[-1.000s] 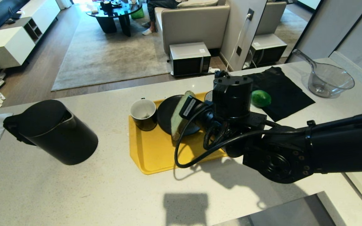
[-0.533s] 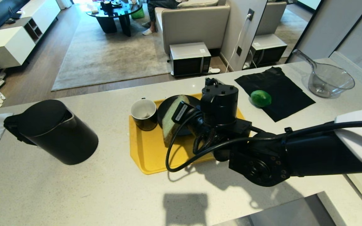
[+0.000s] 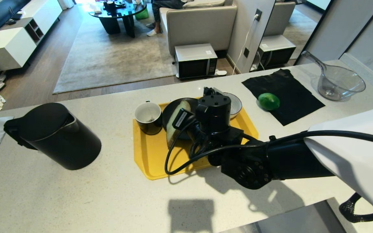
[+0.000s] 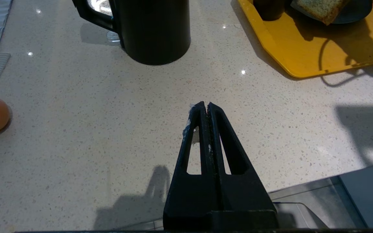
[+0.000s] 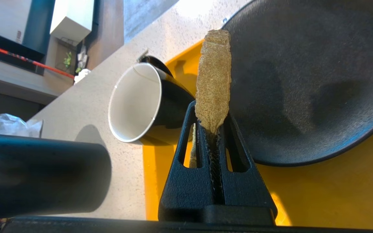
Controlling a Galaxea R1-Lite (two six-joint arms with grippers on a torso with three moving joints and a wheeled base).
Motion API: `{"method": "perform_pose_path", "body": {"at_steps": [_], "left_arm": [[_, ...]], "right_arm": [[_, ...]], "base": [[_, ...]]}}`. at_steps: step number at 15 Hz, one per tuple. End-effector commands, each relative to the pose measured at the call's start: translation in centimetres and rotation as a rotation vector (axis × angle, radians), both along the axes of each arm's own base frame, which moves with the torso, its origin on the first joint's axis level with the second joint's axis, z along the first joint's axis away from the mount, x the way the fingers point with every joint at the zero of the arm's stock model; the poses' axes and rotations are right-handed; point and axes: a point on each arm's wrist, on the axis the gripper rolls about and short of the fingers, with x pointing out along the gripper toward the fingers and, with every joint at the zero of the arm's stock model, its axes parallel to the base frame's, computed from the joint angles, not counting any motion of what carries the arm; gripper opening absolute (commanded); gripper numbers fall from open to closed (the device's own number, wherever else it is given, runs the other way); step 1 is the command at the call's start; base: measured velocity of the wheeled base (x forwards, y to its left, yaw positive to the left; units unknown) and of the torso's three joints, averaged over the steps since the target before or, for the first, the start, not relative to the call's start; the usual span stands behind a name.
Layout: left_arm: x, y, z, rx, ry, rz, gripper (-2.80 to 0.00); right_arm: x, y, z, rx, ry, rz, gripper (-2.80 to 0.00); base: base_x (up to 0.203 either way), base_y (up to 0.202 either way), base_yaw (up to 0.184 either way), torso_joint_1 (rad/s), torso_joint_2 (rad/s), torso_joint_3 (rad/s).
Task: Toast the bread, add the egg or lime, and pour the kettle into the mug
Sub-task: Put the baked bread on a plate
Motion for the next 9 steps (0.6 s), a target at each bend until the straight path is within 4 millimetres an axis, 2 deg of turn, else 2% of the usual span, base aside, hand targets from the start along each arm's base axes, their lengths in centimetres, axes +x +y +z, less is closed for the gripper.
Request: {"method": "perform_pose_path", "body": {"at_steps": [1, 4, 9], "left_arm": [[0.1, 0.0, -0.5, -0.001, 0.014, 0.001, -2.80], [0.1, 0.0, -0.5, -0.001, 0.014, 0.001, -2.80], [0.1, 0.0, -0.5, -0.001, 0.014, 0.001, -2.80]], "right_arm": [[0.6, 0.1, -0.9, -0.007, 0.011, -0.010, -2.80], [1.3, -0.4, -1.5, -0.016, 0.018, -0.029, -2.80], [2.2, -2.7, -3.1, -0.062, 0.065, -0.088, -2.80]], "base": [[0.000, 0.000, 0.000, 0.000, 0.00, 0.000], [0.000, 0.000, 0.000, 0.000, 0.00, 0.000], [0.000, 0.000, 0.000, 0.000, 0.00, 0.000]]}}
